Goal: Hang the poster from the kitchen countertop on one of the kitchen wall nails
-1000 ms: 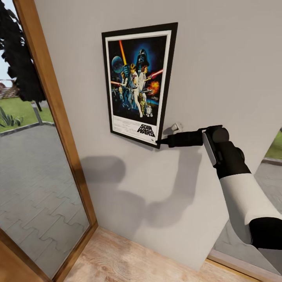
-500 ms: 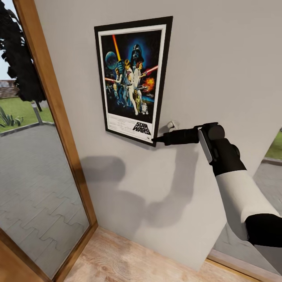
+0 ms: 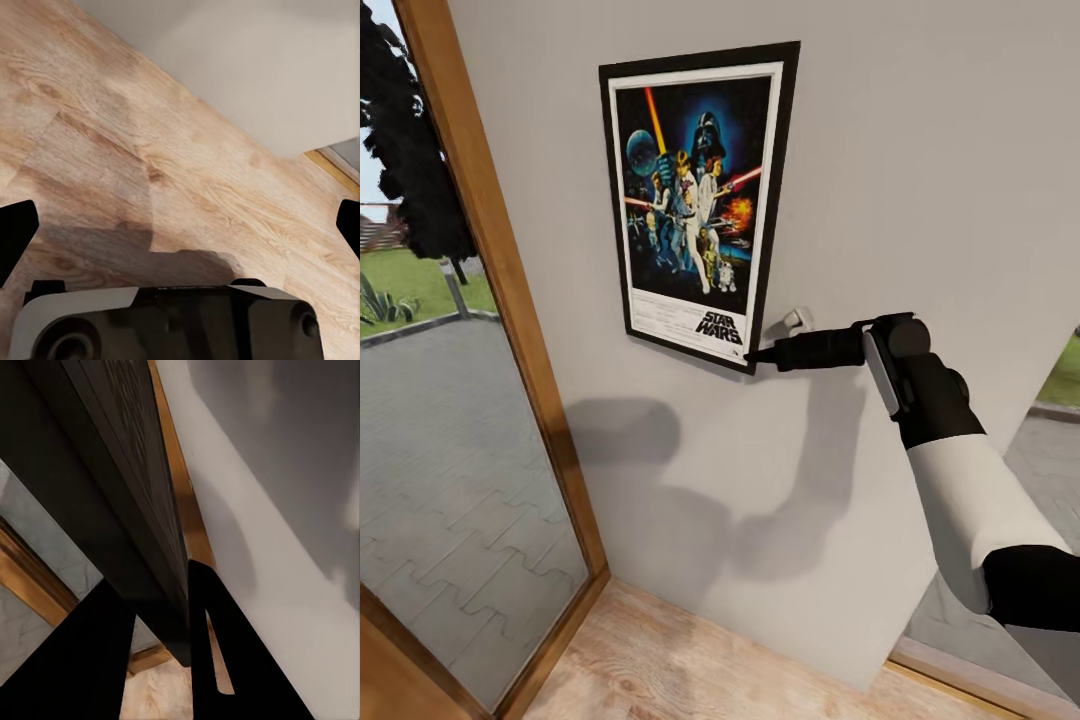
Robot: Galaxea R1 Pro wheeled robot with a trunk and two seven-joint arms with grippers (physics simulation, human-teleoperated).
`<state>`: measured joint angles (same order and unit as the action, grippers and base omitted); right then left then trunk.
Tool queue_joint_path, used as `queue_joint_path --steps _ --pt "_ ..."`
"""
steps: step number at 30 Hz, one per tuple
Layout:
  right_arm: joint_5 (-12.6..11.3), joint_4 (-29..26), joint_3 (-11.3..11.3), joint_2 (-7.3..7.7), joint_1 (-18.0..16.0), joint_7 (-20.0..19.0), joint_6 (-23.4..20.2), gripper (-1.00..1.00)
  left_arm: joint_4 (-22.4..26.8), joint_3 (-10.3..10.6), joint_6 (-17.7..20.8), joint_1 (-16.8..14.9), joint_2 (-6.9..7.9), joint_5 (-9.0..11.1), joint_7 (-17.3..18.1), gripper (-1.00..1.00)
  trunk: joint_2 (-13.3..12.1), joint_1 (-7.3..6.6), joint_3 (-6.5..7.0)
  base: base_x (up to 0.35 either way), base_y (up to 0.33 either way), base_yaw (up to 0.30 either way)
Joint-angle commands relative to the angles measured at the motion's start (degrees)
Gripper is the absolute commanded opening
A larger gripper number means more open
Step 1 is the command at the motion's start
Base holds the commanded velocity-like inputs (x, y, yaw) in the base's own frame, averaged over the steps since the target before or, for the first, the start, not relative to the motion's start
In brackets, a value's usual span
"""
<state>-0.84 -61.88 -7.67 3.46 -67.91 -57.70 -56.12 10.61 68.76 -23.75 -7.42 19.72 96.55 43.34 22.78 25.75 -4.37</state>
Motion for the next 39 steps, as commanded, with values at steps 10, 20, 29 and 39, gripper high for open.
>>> queue_joint_path --steps 10,20,29,39 --pt "-0.17 0.35 0.36 -0.55 -0.13 -0.21 -0.39 -1.0 0.11 0.62 -0.25 -0.05 0.66 0.49 0.08 1.0 0.14 0.04 -0.13 0.0 0.0 0.0" --pt "-0.13 0.17 0.46 -0.56 -0.13 -0.2 -0.32 -1.0 0.11 0.67 -0.25 -0.05 0.67 0.49 0.08 1.0 0.14 0.04 -0.13 0.0 0.0 0.0" --pt "-0.13 -0.06 0.54 -0.51 -0.12 -0.19 -0.31 -1.0 0.11 0.66 -0.25 -0.05 0.67 0.49 0.08 1.0 0.14 0.04 -0.13 0.0 0.0 0.0" --pt "-0.04 0.0 0.62 -0.55 -0.2 -0.14 -0.36 -1.0 0.11 0.67 -0.25 -0.05 0.67 0.49 0.08 1.0 0.14 0.04 -0.13 0.0 0.0 0.0"
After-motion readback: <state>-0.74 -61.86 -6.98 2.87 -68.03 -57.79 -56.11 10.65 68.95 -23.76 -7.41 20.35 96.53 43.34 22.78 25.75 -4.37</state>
